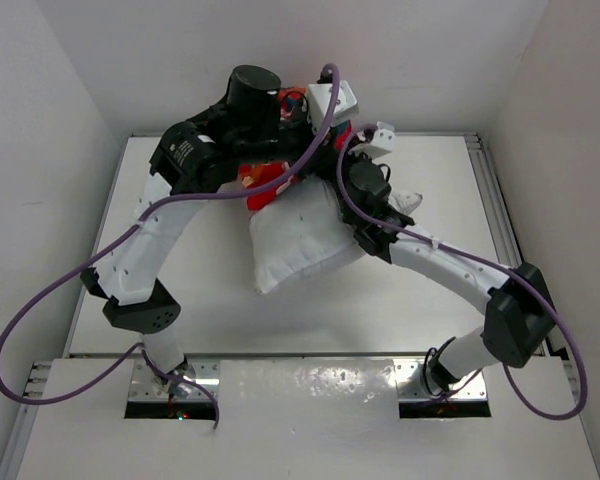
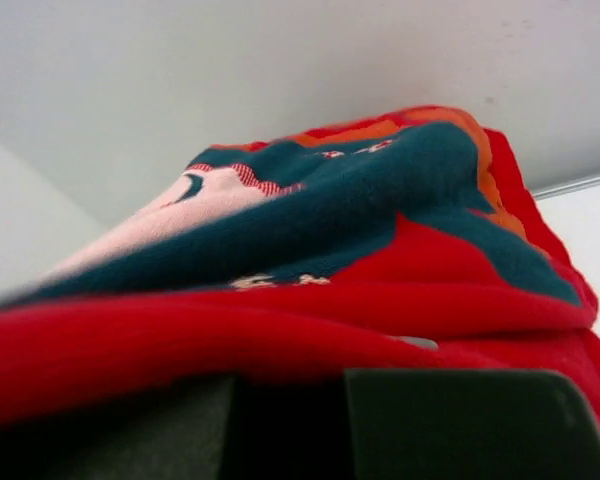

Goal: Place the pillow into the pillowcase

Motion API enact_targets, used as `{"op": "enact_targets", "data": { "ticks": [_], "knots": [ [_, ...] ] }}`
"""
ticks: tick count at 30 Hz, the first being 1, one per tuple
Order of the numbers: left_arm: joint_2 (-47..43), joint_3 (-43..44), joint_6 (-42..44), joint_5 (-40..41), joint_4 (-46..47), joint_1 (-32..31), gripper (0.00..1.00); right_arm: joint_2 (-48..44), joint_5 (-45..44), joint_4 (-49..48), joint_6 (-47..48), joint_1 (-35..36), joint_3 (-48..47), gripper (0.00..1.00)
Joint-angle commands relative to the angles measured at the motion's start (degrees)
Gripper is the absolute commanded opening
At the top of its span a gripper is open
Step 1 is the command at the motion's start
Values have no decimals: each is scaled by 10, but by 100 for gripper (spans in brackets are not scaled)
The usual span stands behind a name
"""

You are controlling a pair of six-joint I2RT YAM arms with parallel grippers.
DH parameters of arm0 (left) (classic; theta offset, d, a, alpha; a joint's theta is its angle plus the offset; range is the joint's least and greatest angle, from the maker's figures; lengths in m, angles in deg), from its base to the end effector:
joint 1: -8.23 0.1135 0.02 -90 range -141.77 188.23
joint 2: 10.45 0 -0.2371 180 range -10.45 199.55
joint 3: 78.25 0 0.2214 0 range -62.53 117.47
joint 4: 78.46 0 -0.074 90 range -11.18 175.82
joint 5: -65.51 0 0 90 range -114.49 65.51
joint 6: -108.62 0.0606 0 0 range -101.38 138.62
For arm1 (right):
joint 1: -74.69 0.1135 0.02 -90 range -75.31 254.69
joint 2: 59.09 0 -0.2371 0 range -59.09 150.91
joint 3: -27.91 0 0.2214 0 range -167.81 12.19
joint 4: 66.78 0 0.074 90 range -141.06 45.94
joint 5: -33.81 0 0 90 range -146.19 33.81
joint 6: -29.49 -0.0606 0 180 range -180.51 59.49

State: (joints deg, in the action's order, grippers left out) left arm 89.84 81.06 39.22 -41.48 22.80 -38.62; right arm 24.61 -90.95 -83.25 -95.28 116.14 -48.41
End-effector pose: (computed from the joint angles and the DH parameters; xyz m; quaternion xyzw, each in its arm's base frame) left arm 0.1926 -0.2314 0.4921 0.5198 0.6255 -0.2469 0.5270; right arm 0.2745 0.1964 0.3403 0.1908 0.6314 0.2957 0.6910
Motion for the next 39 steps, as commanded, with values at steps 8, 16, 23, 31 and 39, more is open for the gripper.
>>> {"op": "enact_targets", "data": {
  "ticks": [8,16,23,31,39],
  "knots": [
    [-44,-36,-42,20,129,5,0,71,254,192,-17,-98,-148,98],
    [-50,-264,-31,136,164,48,0,-104,410,405,80,-163,-66,99],
    [-26,-348,-69,106,213,31,0,-194,397,669,47,-261,-31,99],
    [-4,-364,-89,93,251,17,0,-408,266,659,-149,-356,214,99],
    [11,-363,-86,74,265,0,0,-372,450,304,-165,-371,404,87]
  ]
}}
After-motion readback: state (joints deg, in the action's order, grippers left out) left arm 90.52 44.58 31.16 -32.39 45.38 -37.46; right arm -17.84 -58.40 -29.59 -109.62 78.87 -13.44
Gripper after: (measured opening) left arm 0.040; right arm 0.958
